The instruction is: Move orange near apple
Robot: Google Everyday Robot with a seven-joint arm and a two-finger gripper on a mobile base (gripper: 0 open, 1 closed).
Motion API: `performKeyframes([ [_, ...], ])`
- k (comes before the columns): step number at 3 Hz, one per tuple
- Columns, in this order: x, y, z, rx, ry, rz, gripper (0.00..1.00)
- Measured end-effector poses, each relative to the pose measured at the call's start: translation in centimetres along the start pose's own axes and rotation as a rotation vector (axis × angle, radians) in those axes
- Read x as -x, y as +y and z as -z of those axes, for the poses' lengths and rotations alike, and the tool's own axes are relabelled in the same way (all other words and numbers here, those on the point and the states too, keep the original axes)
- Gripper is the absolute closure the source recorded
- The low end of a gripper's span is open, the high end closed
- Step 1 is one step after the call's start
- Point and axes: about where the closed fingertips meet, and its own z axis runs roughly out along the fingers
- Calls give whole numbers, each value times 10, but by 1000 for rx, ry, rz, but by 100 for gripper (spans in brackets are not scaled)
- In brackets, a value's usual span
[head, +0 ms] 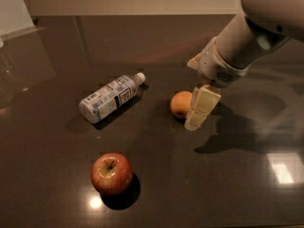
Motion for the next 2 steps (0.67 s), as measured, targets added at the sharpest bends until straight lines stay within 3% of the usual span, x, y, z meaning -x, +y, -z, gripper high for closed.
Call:
performKeyframes([
  [2,-5,-1,-26,29,18,-27,0],
])
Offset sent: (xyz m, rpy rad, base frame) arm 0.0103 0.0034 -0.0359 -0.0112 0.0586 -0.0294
